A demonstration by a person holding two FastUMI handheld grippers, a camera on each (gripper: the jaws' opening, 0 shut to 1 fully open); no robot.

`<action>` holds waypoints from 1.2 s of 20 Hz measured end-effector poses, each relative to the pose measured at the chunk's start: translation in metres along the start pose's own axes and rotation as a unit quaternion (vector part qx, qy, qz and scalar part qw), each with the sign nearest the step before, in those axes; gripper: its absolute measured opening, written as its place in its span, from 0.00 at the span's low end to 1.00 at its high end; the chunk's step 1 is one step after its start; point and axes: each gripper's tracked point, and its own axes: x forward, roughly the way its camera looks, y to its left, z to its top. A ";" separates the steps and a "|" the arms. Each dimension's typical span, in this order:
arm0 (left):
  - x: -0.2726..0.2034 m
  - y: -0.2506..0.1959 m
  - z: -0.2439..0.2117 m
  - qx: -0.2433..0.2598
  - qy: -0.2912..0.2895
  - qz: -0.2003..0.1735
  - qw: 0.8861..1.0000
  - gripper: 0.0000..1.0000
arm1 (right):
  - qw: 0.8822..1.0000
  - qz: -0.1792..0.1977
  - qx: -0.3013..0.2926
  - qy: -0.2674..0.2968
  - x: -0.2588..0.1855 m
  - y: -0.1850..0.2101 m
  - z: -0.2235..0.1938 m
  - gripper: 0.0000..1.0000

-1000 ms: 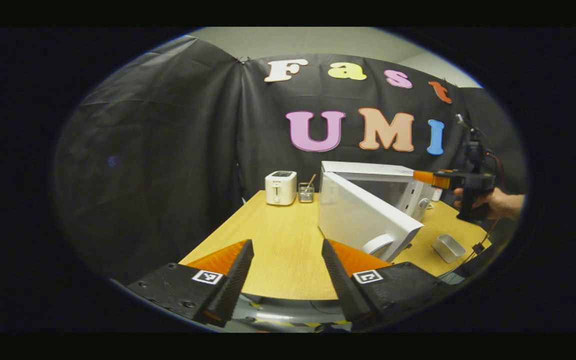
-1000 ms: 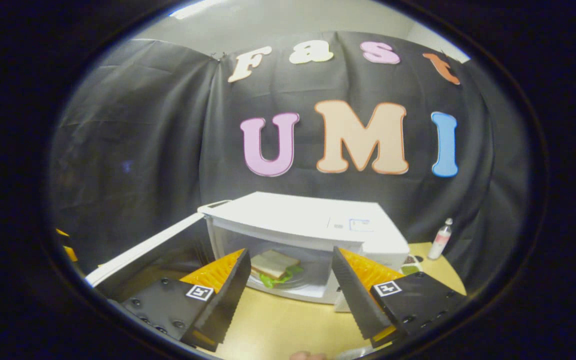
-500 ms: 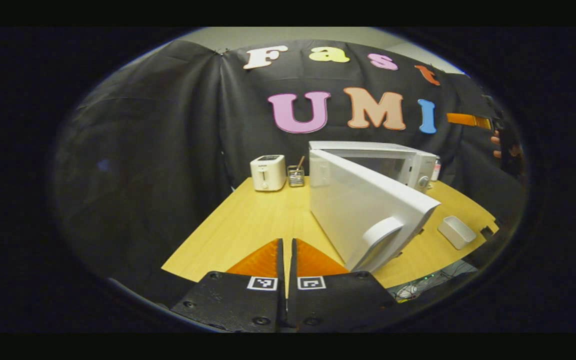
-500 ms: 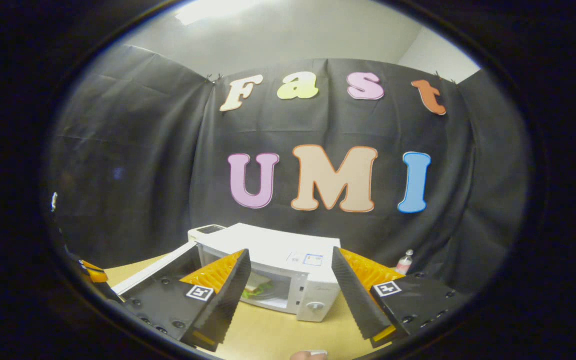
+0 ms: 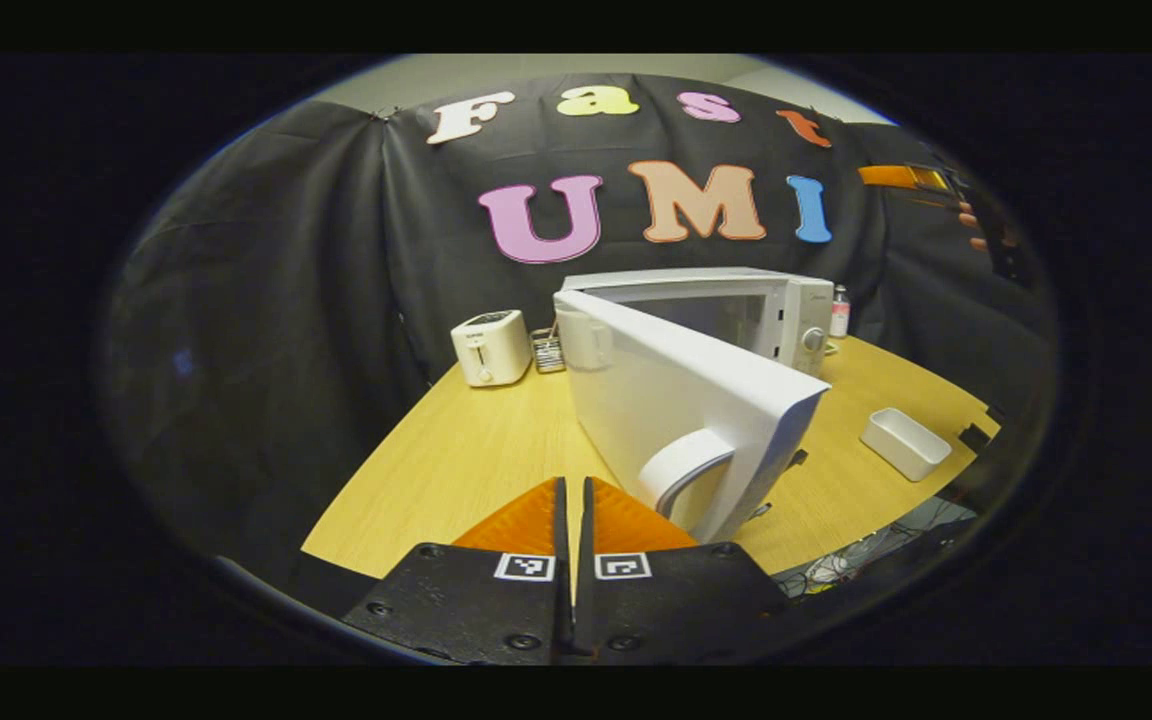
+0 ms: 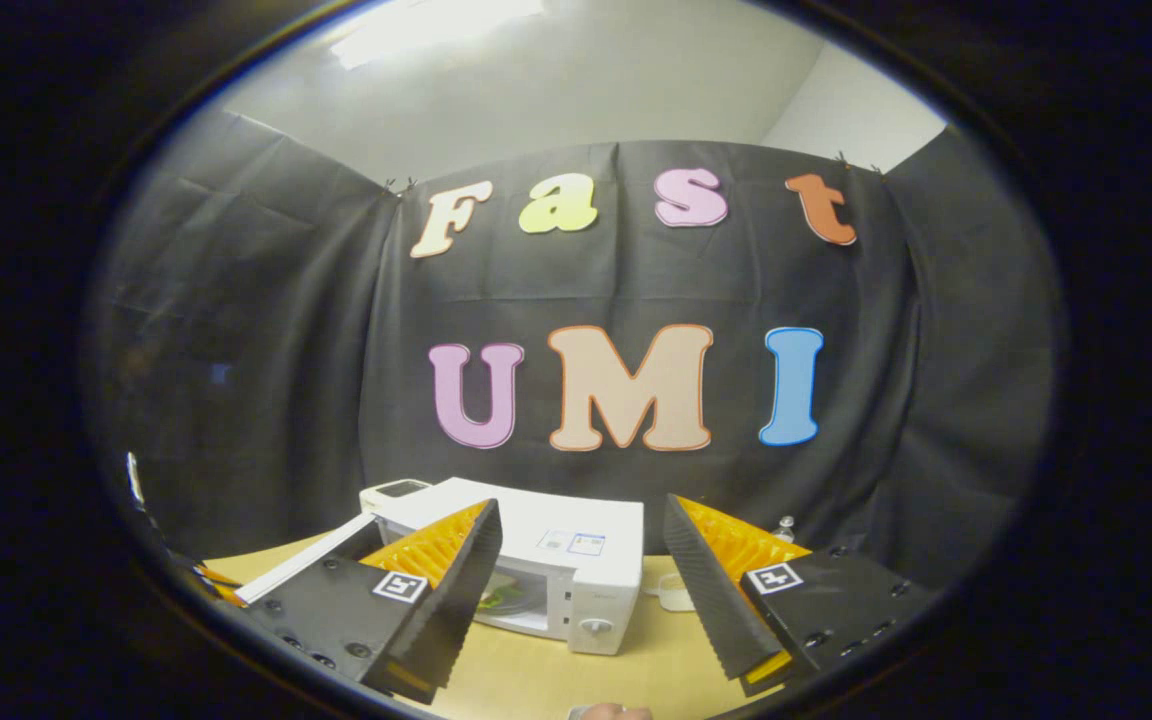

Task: Open the microwave oven with the left hand, put the food in, and close the microwave oven.

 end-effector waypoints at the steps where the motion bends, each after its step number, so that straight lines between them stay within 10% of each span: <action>1: 0.000 -0.003 0.001 0.004 0.000 0.003 1.000 0.00 | 1.000 -0.002 0.001 0.000 -0.001 -0.003 0.001 0.91; 24: 0.084 -0.136 0.068 0.055 -0.058 -0.108 0.991 0.00 | 0.998 -0.033 -0.045 -0.011 -0.007 -0.049 0.020 0.91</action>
